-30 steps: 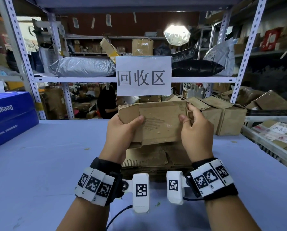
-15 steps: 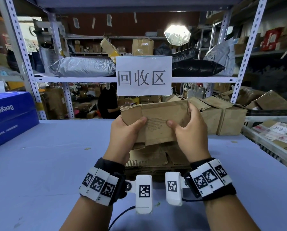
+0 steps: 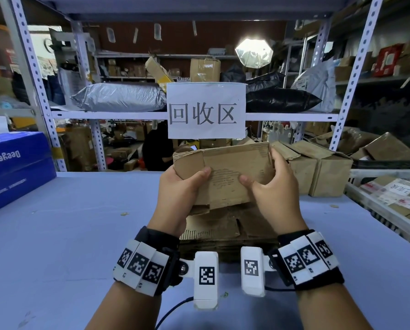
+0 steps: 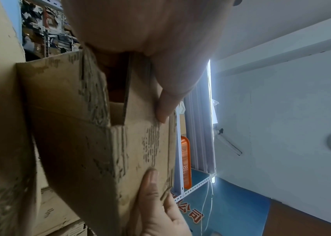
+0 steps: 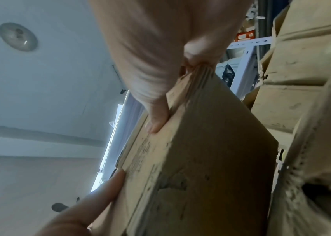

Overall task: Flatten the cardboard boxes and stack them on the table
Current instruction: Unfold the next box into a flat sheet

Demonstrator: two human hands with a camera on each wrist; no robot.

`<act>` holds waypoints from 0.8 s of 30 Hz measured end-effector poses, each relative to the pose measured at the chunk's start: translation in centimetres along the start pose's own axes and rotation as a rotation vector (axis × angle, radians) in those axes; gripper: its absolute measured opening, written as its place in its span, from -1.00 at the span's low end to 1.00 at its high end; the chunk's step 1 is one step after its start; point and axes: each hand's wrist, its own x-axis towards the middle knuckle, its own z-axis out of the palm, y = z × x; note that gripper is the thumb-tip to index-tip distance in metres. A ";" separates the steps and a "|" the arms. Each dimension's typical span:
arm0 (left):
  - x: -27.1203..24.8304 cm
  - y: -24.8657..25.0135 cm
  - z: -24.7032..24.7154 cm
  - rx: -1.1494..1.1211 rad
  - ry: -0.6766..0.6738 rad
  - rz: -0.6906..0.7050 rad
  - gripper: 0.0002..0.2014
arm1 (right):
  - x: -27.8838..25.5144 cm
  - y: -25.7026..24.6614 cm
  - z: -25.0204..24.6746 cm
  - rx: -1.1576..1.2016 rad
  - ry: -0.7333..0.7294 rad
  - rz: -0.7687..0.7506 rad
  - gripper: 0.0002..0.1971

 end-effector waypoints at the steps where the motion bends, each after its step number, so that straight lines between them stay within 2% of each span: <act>1: 0.1 -0.1 -0.1 -0.005 0.001 0.000 -0.85 | 0.1 0.0 0.0 0.020 0.020 0.007 -0.15; 7: 0.3 0.2 -0.9 0.053 0.016 0.008 -0.85 | 0.4 1.1 -0.6 0.103 0.105 -0.006 -0.55; 10: 0.5 0.4 -1.3 0.083 0.064 0.049 -0.86 | 0.7 1.5 -0.8 0.188 0.093 0.003 -0.67; 19: 2.0 0.6 -3.3 0.229 0.195 0.141 -0.89 | 0.8 0.6 -1.3 0.418 -0.151 0.092 -0.76; 24: 2.8 0.7 -4.4 0.276 0.224 0.165 -0.90 | 0.6 -0.6 -1.7 0.554 -0.251 0.126 -0.79</act>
